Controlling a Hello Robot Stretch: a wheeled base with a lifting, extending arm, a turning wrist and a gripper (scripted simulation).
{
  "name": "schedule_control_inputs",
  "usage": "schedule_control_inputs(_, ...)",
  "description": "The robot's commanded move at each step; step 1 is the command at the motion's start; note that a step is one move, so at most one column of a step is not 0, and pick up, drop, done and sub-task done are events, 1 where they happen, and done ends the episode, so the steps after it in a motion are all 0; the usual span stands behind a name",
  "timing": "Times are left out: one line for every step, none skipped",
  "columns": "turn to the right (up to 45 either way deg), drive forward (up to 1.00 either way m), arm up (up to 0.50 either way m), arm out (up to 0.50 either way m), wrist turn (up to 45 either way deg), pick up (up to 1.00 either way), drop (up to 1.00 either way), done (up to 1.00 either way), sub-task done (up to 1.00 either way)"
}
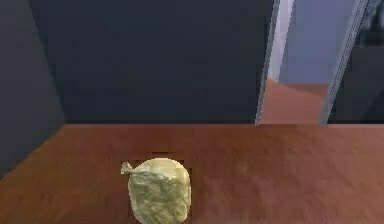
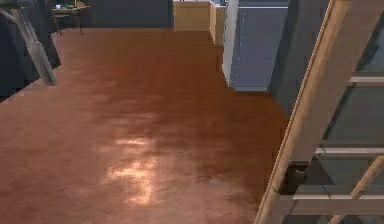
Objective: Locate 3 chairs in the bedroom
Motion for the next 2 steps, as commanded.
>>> schedule_control_inputs(24.0, 0.0, 0.0, 0.0, 0.0, 0.0, 0.0, 0.0, 0.0)
schedule_control_inputs(0.0, 0.3, 0.0, 0.0, 0.0, 0.0, 0.0, 0.0, 0.0)
